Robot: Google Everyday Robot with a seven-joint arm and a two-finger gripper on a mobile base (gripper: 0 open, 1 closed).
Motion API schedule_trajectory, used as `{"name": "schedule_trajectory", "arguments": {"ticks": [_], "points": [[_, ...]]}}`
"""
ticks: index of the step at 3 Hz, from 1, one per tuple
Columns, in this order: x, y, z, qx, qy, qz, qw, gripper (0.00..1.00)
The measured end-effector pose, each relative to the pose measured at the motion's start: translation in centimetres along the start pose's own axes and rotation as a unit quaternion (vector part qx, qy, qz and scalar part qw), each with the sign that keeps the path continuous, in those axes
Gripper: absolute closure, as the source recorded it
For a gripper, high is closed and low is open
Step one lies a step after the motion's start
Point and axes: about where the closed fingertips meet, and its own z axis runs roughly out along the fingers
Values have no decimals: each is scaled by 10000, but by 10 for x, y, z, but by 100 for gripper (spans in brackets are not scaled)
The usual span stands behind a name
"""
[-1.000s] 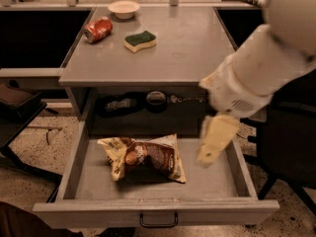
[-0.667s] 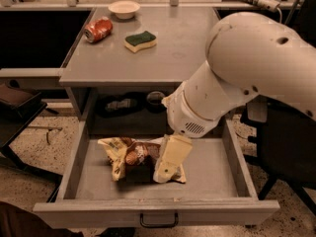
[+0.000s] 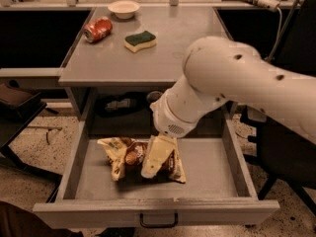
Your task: Pick brown chip bag from top drawer and place on counter
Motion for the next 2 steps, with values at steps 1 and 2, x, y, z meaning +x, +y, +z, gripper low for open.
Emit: {"name": "schedule_trajectory", "arguments": {"ticks": [1, 2], "points": [[11, -39, 61, -208, -74, 187, 9996, 0], [27, -62, 107, -397, -93, 418, 9983, 0]]}}
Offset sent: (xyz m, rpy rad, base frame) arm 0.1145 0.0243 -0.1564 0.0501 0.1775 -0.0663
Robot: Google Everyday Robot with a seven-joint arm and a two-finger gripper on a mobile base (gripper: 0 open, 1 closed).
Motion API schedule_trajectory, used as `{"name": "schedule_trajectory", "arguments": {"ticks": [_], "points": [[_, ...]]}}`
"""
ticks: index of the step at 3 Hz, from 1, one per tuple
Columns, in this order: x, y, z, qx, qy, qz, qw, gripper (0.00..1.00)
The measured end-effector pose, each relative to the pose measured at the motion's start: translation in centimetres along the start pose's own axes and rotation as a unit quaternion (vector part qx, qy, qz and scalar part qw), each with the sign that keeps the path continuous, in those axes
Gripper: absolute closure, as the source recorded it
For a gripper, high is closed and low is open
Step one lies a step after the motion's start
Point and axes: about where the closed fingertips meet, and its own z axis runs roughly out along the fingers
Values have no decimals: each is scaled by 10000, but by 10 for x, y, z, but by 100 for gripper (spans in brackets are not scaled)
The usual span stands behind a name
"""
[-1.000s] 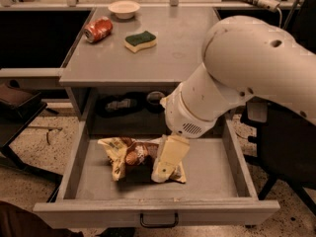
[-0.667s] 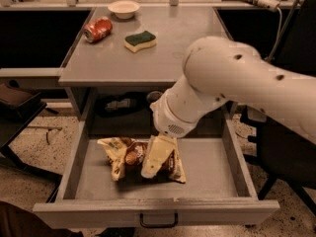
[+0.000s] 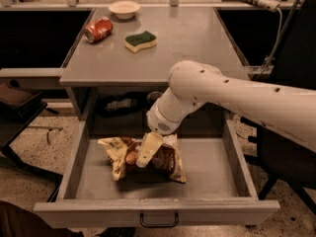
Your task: Pick brown chip bag from top drawer and place on counter
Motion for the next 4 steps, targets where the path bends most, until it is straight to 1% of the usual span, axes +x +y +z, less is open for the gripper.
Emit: {"name": "schedule_trajectory", "arguments": {"ticks": [1, 2, 3, 4], "points": [[20, -12, 34, -283, 61, 254, 9993, 0], [44, -2, 53, -534, 71, 393, 9978, 0], [45, -2, 54, -543, 72, 398, 9977, 18], [45, -2, 54, -543, 72, 398, 9977, 42]]}}
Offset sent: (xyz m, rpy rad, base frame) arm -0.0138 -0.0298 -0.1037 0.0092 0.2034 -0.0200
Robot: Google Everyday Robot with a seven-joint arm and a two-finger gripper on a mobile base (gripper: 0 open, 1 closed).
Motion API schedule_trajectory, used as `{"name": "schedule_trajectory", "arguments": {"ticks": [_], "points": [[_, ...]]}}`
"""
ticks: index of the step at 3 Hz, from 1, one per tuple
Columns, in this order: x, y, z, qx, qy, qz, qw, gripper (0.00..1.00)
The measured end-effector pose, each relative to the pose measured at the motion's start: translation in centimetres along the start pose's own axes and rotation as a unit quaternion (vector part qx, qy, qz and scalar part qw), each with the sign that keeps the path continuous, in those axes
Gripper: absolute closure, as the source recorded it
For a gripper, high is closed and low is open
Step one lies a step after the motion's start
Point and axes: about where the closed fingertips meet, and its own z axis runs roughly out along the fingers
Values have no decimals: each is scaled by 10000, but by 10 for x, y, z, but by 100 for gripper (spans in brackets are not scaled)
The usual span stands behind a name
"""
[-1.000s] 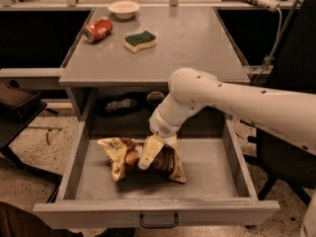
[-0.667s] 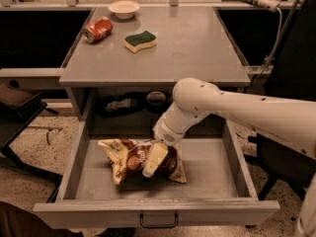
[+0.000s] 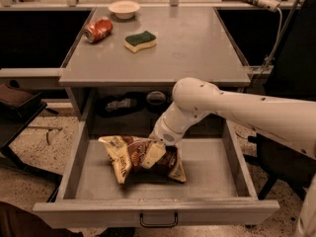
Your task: Pick brown chip bag from top drawer and place on counter
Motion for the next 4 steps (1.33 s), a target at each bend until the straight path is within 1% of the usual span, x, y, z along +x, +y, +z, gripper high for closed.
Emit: {"name": "schedule_trajectory", "arguments": {"ticks": [1, 2, 3, 4], "points": [[-14, -2, -29, 140, -46, -43, 9999, 65], [-55, 1, -102, 497, -173, -129, 9985, 88], [-110, 14, -187, 1028, 6, -275, 9943, 100], [-176, 35, -245, 1429, 388, -473, 9878, 100]]}}
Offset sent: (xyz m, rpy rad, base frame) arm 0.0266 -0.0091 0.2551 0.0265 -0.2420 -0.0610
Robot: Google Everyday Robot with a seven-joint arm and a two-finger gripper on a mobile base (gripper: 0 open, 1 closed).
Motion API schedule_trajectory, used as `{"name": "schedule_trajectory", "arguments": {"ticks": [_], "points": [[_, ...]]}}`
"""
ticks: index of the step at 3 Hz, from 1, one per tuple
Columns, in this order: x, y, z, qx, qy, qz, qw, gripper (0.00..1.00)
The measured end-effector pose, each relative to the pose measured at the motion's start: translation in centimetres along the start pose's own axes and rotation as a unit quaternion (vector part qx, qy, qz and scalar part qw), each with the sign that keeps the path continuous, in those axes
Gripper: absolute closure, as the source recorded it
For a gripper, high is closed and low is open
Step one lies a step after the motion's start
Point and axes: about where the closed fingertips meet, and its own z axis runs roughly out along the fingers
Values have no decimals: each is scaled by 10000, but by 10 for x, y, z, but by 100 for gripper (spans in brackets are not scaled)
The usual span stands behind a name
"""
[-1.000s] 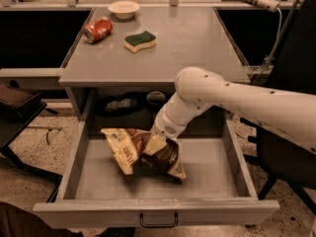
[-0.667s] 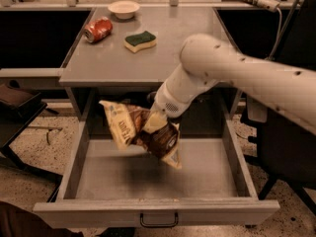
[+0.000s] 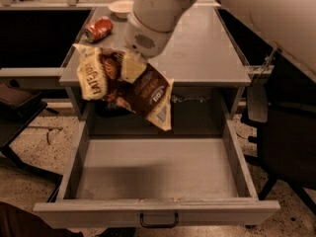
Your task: Pick brown chip bag from top drawer and place on counter
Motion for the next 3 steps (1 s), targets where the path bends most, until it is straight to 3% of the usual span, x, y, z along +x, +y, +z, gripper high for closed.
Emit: {"name": "schedule_trajectory", "arguments": {"ticks": [1, 2, 3], "points": [[1, 0, 0, 9, -6, 11, 10000, 100], [2, -30, -8, 235, 57, 32, 9997, 100], [12, -106, -13, 866, 401, 228, 9952, 100]]}}
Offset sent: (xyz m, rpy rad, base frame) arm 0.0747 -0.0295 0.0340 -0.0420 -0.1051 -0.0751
